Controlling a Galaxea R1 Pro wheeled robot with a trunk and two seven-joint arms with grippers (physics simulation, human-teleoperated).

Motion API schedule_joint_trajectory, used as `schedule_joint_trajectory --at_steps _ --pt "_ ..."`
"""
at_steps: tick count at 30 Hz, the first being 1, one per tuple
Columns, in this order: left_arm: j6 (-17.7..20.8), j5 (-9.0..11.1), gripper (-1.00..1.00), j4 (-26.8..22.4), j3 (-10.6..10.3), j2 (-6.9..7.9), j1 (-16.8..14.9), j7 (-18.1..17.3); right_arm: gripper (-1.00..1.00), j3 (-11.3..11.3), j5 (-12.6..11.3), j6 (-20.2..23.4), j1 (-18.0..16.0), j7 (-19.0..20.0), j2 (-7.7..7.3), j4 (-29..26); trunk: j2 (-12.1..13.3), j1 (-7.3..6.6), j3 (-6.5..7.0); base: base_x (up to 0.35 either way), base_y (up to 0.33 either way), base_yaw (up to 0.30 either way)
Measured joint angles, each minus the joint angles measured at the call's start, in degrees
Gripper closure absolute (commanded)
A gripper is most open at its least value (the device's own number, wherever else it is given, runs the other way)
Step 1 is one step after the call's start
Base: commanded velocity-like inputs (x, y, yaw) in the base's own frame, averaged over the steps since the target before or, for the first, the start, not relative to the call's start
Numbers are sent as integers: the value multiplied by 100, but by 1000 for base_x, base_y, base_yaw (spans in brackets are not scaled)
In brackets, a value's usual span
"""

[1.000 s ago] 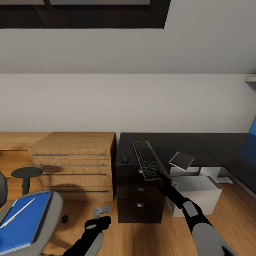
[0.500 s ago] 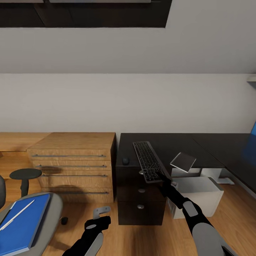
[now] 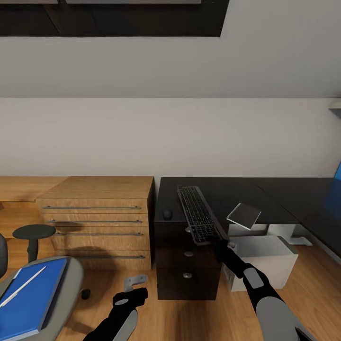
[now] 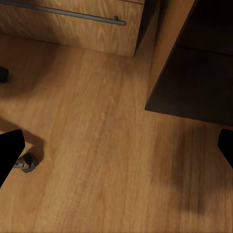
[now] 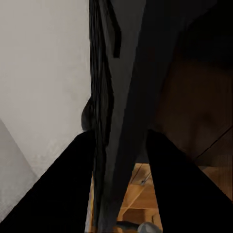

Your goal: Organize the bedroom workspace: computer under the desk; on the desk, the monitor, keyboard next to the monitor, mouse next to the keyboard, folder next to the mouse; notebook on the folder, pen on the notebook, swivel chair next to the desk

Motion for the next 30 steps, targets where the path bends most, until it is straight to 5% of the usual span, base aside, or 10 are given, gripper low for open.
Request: schedule_joint_trajectory --at_steps 14,20,30 --pt "6 9 -100 9 1 0 0 10 100 11 -54 2 -1 -62 0 -4 0 0 0 0 0 0" --pt "0 8 -100 9 -16 -8 0 23 100 23 -8 -37 0 -44 12 -57 239 -131 107 0 0 0" --pt "0 5 -100 35 -23 -9 0 29 100 17 -7 -35 83 4 68 -894 640 -351 287 0 0 0"
